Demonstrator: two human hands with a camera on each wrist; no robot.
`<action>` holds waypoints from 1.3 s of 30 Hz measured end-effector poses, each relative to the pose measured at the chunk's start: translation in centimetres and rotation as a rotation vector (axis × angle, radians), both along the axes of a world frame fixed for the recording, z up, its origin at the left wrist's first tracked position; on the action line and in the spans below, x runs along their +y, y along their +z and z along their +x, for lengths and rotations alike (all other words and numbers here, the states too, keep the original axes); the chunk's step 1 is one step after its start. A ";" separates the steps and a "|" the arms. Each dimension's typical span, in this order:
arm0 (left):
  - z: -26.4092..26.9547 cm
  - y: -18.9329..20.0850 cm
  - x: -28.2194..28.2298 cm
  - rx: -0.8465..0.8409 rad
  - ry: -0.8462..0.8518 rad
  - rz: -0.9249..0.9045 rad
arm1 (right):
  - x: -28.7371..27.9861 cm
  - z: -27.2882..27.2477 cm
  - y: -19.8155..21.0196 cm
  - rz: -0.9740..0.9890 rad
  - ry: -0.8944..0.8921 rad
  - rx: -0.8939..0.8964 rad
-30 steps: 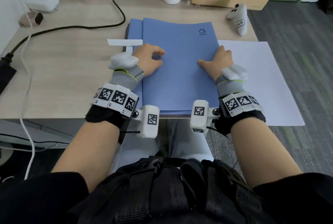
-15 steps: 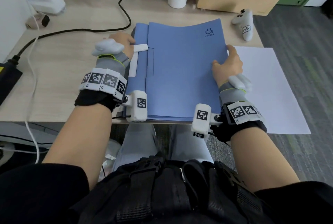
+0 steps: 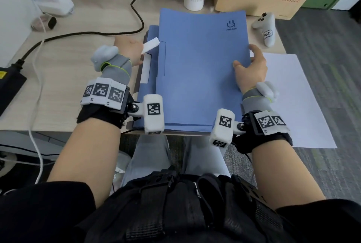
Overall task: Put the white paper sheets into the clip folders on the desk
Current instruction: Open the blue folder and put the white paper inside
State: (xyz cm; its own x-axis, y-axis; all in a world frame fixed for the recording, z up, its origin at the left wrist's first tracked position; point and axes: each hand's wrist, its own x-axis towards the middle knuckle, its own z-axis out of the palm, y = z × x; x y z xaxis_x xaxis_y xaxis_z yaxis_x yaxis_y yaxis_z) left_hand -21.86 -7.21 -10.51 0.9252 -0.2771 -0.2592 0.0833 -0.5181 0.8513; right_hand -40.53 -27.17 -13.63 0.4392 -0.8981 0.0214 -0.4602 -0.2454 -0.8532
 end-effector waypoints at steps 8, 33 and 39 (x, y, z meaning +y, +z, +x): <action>-1.5 0.1 -0.7 0.102 0.010 -0.123 | 0.8 0.2 -0.3 0.128 -0.012 -0.233; -3.1 0.8 0.0 0.437 -0.299 -0.527 | 2.0 1.2 0.3 0.212 0.044 -0.398; -1.4 0.2 1.0 0.347 -0.276 -0.388 | 2.6 2.3 0.8 0.223 0.007 -0.385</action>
